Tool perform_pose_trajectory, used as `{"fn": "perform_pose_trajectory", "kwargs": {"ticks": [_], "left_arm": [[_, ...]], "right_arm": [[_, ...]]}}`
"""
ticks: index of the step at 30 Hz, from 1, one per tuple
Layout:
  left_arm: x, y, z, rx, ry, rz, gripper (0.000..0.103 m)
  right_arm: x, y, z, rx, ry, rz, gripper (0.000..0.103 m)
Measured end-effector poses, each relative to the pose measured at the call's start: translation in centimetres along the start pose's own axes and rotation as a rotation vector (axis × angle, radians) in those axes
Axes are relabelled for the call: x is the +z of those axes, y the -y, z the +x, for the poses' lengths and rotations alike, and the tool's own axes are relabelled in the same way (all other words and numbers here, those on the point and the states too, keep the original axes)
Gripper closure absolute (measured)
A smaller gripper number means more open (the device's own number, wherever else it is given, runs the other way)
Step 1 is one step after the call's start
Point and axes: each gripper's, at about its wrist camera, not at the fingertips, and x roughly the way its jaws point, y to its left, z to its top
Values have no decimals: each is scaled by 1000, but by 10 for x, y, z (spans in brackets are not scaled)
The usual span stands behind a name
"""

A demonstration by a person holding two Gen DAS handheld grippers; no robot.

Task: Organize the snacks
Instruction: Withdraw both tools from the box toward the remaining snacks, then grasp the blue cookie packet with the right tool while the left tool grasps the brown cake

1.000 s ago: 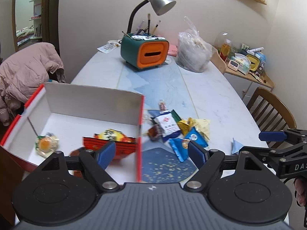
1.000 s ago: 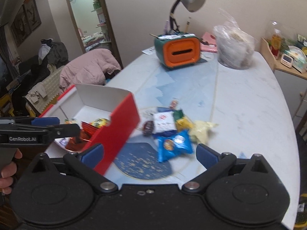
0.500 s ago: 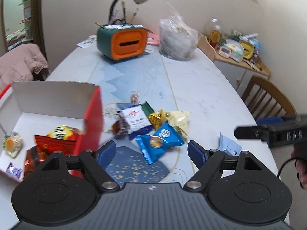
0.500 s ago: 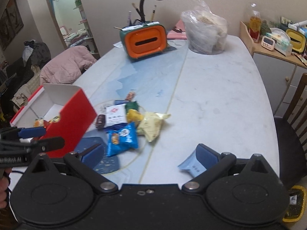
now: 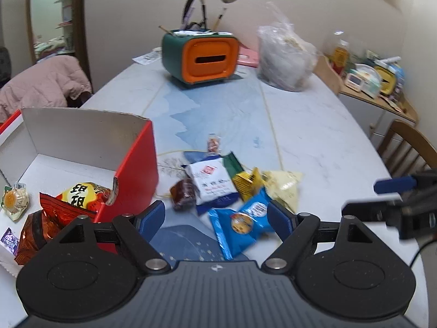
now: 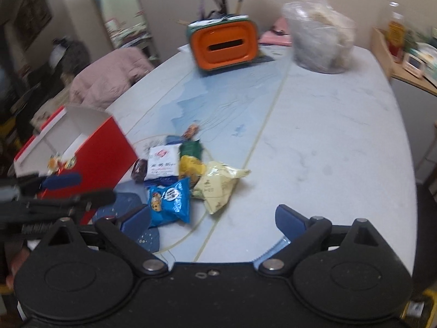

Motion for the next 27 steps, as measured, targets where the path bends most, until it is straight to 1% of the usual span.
{"fn": "perform_pose_trajectory", "kwargs": {"ticks": [5, 7, 8, 9, 12, 13, 15, 19, 24, 27], "left_arm": [[3, -2, 19, 32, -12, -40, 21], [4, -1, 25, 41, -16, -48, 21], [4, 0, 28, 41, -19, -49, 23], [4, 0, 30, 41, -21, -49, 26], [7, -2, 39, 57, -25, -53, 28], [8, -3, 43, 62, -27, -59, 29], [10, -6, 50, 61, -39, -73, 37], [13, -12, 63, 61, -53, -90, 42], [15, -15, 72, 45, -73, -114, 45], [16, -19, 79, 43, -88, -135, 51]], "right_arm": [[0, -5, 23, 49, -57, -59, 13], [-2, -9, 31, 70, -76, -76, 18], [-2, -11, 36, 83, -86, -83, 19], [-3, -12, 40, 94, -97, -89, 22], [-6, -17, 51, 128, -119, -101, 30], [-7, -19, 54, 136, -123, -102, 31], [-6, -21, 61, 149, -131, -103, 33], [-2, -24, 75, 171, -144, -86, 43], [1, -25, 90, 184, -158, -50, 48], [3, -25, 95, 188, -163, -40, 49]]}}
